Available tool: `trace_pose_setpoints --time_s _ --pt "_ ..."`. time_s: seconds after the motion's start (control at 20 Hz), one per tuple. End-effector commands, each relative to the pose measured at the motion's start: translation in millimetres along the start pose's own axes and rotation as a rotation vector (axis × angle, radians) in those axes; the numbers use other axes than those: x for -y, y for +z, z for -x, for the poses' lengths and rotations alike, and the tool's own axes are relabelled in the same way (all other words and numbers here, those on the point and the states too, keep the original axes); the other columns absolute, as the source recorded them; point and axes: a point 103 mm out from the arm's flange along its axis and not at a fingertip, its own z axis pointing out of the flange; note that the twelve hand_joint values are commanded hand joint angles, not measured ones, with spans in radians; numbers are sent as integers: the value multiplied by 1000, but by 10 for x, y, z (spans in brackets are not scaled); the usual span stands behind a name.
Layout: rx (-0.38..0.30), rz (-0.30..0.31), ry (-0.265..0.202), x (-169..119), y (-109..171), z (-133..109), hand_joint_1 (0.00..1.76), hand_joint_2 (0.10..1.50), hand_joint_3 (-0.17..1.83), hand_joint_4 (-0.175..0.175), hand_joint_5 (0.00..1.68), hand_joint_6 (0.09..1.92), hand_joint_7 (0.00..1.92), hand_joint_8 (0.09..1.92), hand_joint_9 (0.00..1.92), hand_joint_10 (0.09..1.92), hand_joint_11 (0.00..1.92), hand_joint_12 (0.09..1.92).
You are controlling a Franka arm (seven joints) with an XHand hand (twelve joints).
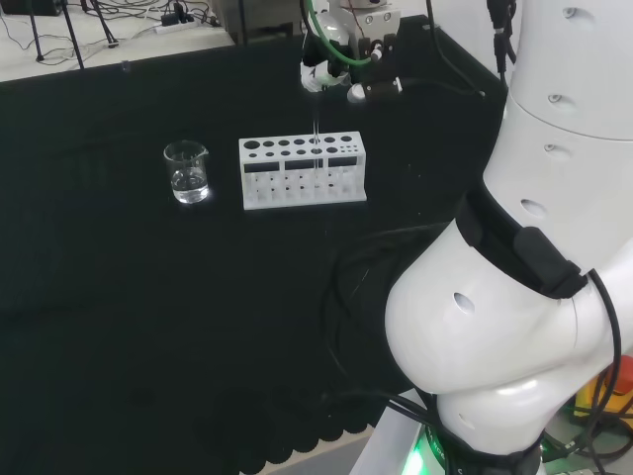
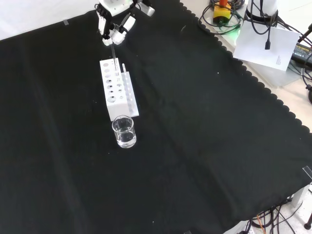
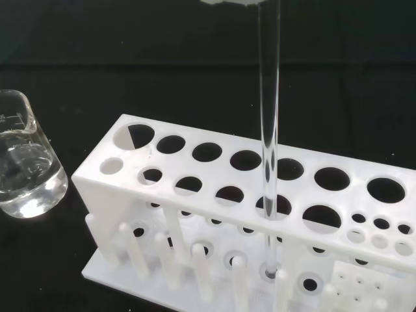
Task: Put the glass rod back on the white test tube rack.
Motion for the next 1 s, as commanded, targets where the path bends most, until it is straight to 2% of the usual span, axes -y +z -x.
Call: trace_pose_setpoints --time_s 0.05,0.1,0.2,0.25,0.35,0.5,0.7,1.0 --pt "5 -63 0 -6 19 24 1299 1056 -16 -175 1084 567 1185 965 1669 880 1684 718" --pt "7 -66 1 -8 13 24 1300 1052 -18 -175 1061 627 1218 885 1685 877 1700 719" --pt "2 -78 9 -21 -8 19 1375 1029 -121 -175 911 800 1330 547 1713 869 1735 718" --pt "10 -87 13 -29 -24 7 1388 984 -148 -175 796 861 1289 539 1729 861 1751 715" --pt "10 -98 14 -41 -43 -7 1402 922 -170 -175 580 913 1120 708 1754 858 1775 722" --pt "12 -97 10 -44 -67 -22 1412 884 -175 -175 413 848 947 841 1768 883 1811 782" --pt "9 -95 18 -28 -90 20 1422 865 -175 -175 360 762 889 846 1768 894 1840 832" --pt "7 -82 51 4 -171 147 1427 862 -175 -175 372 721 887 833 1764 898 1846 859"
